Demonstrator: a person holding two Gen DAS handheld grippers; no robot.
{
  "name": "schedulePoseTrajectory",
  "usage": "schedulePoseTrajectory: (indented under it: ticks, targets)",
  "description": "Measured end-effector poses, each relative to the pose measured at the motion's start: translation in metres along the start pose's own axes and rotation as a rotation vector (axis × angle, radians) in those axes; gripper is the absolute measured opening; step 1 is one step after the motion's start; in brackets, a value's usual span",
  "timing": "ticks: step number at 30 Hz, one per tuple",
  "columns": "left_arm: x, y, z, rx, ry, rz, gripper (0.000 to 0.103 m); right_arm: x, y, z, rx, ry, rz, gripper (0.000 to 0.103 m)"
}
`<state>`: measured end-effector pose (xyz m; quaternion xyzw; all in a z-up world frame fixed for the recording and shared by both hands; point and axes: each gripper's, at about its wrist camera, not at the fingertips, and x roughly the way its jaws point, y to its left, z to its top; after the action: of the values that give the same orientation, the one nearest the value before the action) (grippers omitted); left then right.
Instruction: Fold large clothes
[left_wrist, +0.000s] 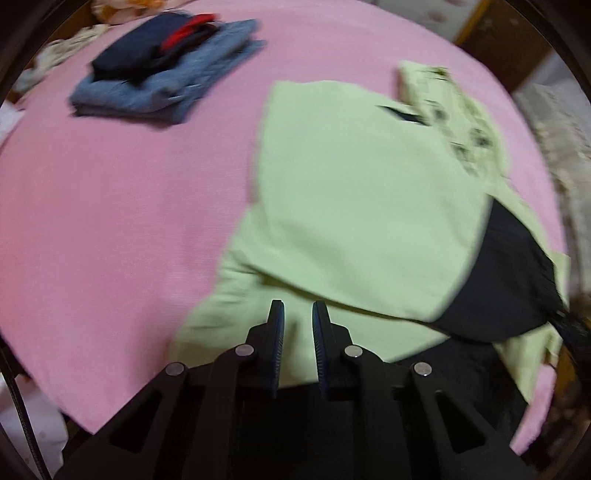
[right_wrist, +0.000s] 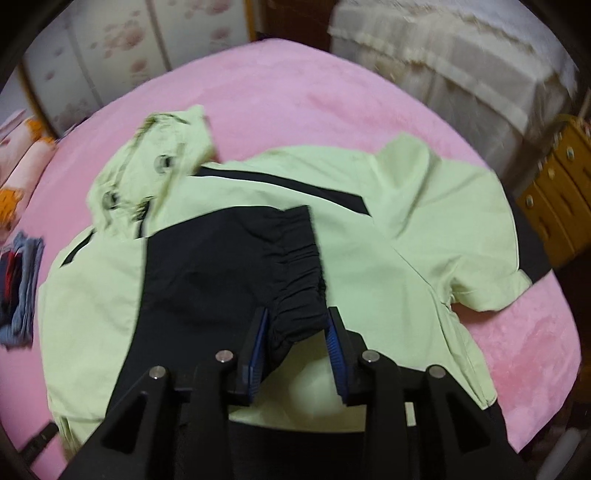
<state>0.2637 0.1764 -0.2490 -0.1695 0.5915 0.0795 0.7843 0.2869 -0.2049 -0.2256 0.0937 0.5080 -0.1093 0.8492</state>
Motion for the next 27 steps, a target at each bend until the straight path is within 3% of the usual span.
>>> schedulePoseTrajectory:
  ticks: [3,6,8,11,16,18,19,23,27]
  targets:
    - [0.004,-0.026,0.009,0.047,0.041,-0.102,0.012,-0.019,0.015,-0.008,-0.028,-0.065,-0.020,0.031]
    - [0.021,-0.062,0.020,0.097,0.090,-0.143,0.012,-0.024,0.027,-0.009,0.009,-0.073,0.081,0.036]
    - [0.031,-0.079,0.028,0.130,0.122,-0.145,0.012,-0.019,0.040,-0.014,0.008,-0.025,0.169,0.038]
    - [0.052,-0.092,0.036,0.163,0.173,-0.171,0.012,-0.009,0.060,-0.025,-0.030,0.042,0.226,0.046]
    - [0.077,-0.086,0.041,0.155,0.224,-0.173,0.010,0.024,0.086,-0.053,-0.048,0.212,0.406,0.045]
    - [0.086,-0.081,0.046,0.146,0.217,-0.131,0.009,0.041,0.092,-0.064,-0.036,0.254,0.377,0.024]
    - [0.087,-0.072,0.050,0.133,0.206,-0.104,0.009,0.045,0.093,-0.065,-0.032,0.254,0.352,0.007]
    - [0.082,-0.026,0.066,0.045,0.176,-0.079,0.008,0.052,0.076,-0.059,-0.020,0.195,0.370,0.000]
    - [0.073,0.023,0.074,-0.020,0.144,-0.077,0.005,0.053,0.020,-0.047,0.041,0.117,0.128,0.000]
